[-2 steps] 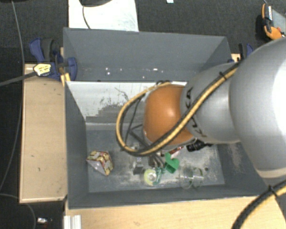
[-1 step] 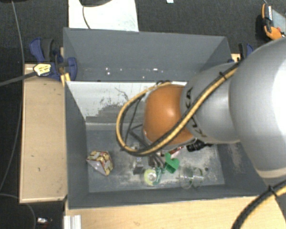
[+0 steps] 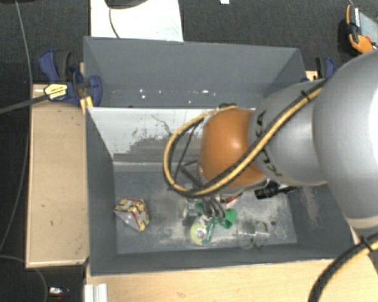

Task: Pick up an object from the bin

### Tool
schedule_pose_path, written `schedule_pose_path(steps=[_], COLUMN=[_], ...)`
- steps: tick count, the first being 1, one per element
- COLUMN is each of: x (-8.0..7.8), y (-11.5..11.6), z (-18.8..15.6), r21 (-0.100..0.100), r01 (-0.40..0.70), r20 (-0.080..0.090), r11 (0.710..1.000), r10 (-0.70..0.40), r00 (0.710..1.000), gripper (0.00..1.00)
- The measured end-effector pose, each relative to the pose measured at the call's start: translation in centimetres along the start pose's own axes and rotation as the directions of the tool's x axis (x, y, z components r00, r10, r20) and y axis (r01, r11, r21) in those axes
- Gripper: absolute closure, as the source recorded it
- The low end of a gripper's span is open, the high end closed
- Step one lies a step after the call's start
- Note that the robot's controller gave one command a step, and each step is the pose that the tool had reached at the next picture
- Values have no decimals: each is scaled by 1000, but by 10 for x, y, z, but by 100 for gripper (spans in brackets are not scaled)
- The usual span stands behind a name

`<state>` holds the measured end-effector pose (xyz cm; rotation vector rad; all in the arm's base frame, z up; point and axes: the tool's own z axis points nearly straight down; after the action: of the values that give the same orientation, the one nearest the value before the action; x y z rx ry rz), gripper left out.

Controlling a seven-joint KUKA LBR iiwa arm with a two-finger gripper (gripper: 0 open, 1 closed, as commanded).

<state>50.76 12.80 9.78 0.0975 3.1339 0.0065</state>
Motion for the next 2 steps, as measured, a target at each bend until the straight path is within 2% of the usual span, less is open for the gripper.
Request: schedule_pose_path(steps=[1, 2], x=[16, 16], y=[-28, -28], z=[28, 28], r21=[1, 0], r01=[19, 18], r20=[-2, -2], r11=[1000, 1000], r10=[-19, -18], r00=[1000, 1000], gripper=[0, 0])
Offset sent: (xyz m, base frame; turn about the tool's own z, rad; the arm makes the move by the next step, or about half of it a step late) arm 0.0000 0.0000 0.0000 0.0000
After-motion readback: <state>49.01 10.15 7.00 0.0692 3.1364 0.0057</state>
